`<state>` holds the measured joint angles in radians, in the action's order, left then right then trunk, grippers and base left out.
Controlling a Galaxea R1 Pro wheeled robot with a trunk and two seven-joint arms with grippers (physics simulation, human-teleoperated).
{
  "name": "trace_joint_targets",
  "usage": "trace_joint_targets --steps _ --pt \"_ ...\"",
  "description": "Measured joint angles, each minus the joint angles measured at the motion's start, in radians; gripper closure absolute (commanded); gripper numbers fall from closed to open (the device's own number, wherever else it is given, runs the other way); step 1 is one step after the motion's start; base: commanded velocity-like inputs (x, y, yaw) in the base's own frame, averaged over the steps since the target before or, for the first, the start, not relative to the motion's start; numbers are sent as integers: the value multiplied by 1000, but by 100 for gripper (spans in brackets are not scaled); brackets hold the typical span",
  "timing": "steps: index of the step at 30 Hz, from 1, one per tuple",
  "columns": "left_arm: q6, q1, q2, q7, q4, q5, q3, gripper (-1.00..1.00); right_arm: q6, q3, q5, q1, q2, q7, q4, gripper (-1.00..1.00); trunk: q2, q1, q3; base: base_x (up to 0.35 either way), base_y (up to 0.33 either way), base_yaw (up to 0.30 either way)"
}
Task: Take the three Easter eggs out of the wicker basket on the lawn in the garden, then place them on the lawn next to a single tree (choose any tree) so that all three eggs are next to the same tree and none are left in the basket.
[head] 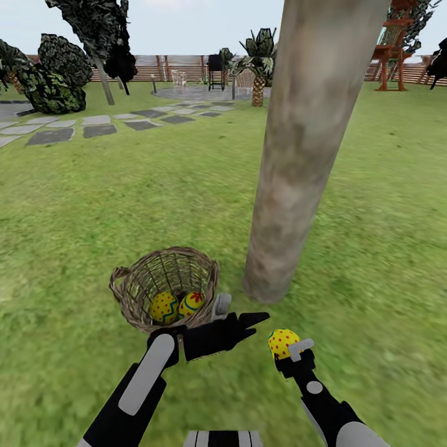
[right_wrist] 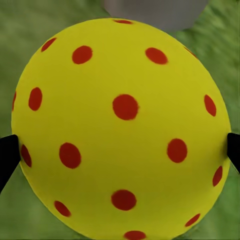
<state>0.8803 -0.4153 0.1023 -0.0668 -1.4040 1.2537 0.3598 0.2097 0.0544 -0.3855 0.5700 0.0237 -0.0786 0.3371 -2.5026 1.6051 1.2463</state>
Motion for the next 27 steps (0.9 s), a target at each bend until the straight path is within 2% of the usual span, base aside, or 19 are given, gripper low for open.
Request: trace_joint_targets --steps 5,10,27 --pt "0 0 0 0 -1 0 0 -100 0 0 0 0 0 0 0 100 0 0 0 317 0 0" --pt "0 0 0 -1 -1 1 0 -100 0 0 0 0 0 0 0 100 0 1 0 34 0 0" --pt "0 0 0 -1 -1 0 1 -100 1 0 -4 0 0 1 11 100 -4 8 66 0 0 0"
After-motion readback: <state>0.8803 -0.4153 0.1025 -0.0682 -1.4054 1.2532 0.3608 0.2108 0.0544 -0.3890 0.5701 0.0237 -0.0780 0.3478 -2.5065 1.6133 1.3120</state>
